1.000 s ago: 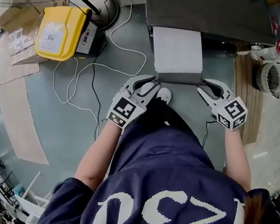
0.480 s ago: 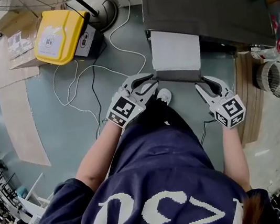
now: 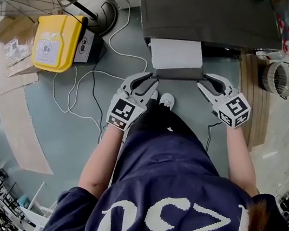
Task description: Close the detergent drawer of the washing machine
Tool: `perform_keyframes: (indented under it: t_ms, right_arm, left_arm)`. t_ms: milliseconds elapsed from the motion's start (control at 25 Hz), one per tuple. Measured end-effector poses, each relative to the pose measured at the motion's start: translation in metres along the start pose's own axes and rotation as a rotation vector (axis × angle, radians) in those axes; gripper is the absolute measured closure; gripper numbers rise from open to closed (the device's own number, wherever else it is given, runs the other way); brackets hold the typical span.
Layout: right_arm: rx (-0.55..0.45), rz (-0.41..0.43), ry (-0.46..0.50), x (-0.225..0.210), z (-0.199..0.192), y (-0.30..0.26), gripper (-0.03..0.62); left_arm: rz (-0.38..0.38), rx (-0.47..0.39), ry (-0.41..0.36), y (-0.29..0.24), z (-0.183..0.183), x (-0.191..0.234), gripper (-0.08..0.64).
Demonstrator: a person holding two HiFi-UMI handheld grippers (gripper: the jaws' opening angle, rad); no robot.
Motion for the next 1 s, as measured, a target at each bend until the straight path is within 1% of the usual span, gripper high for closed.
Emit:
perform_keyframes:
  t_ms: [160, 320, 400, 840, 1000]
  right_arm:
    - [-0.008, -0.015, 0.010, -0.012, 0.008, -0.006, 0.446]
    - [-0.016, -0.036, 0.016, -0.022, 0.015, -0.013, 0.445]
    - [-0.021, -0.043, 0.020, -0.028, 0.019, -0.016, 0.443]
    - [-0.031, -0.103, 0.036, -0.046, 0.032, -0.029, 0.436]
    - [-0.030, -0.137, 0.035, -0.050, 0.034, -0.032, 0.430]
  left_arm:
    - [0.016, -0.002, -0.008, -0.007, 0.008, 0.011, 0.443]
    - [0.042, -0.016, 0.022, -0.013, 0.014, 0.022, 0.443]
    - [0.055, -0.022, 0.025, -0.016, 0.018, 0.027, 0.443]
    - [0.108, -0.018, -0.005, -0.027, 0.030, 0.047, 0.439]
    - [0.135, -0.022, -0.001, -0.029, 0.033, 0.051, 0.437]
Point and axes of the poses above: the fingertips, and each gripper's own axes: y backward along the fingers, x to its left, z out of its top, the point moved 1 cm from there along y, backward along the fingers, and after that the axes turned 5 degrees about y, right-handed, at the moved point
